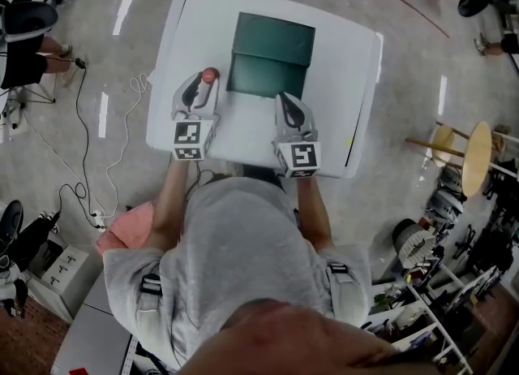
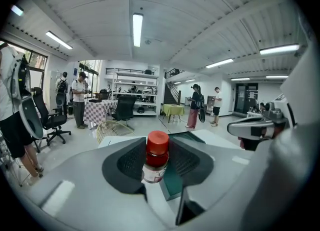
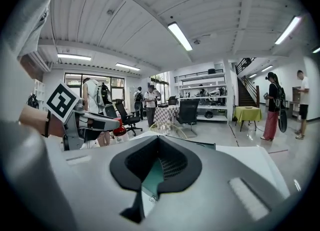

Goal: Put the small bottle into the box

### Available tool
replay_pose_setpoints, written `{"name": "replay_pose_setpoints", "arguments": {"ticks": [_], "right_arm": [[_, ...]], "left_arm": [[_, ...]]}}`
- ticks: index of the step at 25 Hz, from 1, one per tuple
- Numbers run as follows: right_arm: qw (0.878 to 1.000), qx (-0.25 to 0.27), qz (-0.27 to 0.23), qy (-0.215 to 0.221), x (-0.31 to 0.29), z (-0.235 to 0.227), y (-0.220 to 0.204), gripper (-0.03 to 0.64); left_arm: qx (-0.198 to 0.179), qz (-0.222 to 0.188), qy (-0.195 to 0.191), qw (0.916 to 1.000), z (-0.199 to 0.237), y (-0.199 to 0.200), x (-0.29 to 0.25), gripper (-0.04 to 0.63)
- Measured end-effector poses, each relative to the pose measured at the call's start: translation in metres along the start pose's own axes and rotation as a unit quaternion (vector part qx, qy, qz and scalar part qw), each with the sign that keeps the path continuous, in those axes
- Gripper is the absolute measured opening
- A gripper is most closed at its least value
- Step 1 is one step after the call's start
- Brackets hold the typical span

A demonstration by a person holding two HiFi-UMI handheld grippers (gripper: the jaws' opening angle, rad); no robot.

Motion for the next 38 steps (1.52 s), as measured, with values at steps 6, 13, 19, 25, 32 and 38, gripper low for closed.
{"name": "replay_pose_setpoints", "arguments": {"ticks": [6, 13, 19, 25, 32, 38], "right_arm": [[1.000, -0.005, -0.006, -0.022, 0.015, -0.006, -0.002, 0.003], [0.999, -0.013, -0.010, -0.049, 0.034, -0.013, -0.006, 0.003], [0.997, -0.018, -0.015, -0.080, 0.053, -0.025, -0.011, 0.003], [0.993, -0.034, -0.007, -0.109, 0.069, -0.035, -0.017, 0.003], [0.991, -0.041, -0.005, -0.128, 0.079, -0.044, -0.029, 0.003], [0.989, -0.051, 0.002, -0.142, 0.089, -0.056, -0.029, 0.003]], "left_arm": [[-0.010, -0.008, -0.026, 0.9996, -0.020, 0.006, -0.004, 0.147], [-0.024, -0.004, -0.064, 0.9977, -0.048, 0.010, -0.009, 0.147], [-0.039, -0.004, -0.103, 0.9939, -0.077, 0.011, -0.017, 0.147], [-0.049, -0.004, -0.135, 0.9896, -0.104, 0.011, -0.027, 0.147], [-0.058, -0.001, -0.167, 0.9842, -0.129, 0.002, -0.037, 0.147], [-0.068, 0.002, -0.187, 0.9799, -0.150, 0.002, -0.046, 0.147]]}}
Point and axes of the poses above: the fingertips, and each gripper's own axes: x backward along the fingers, z to its left, y out of its top, the point moved 4 cm from there along x, backward along the fingers, and after that the axes turned 10 degrees about y, right-handed, at the moved point
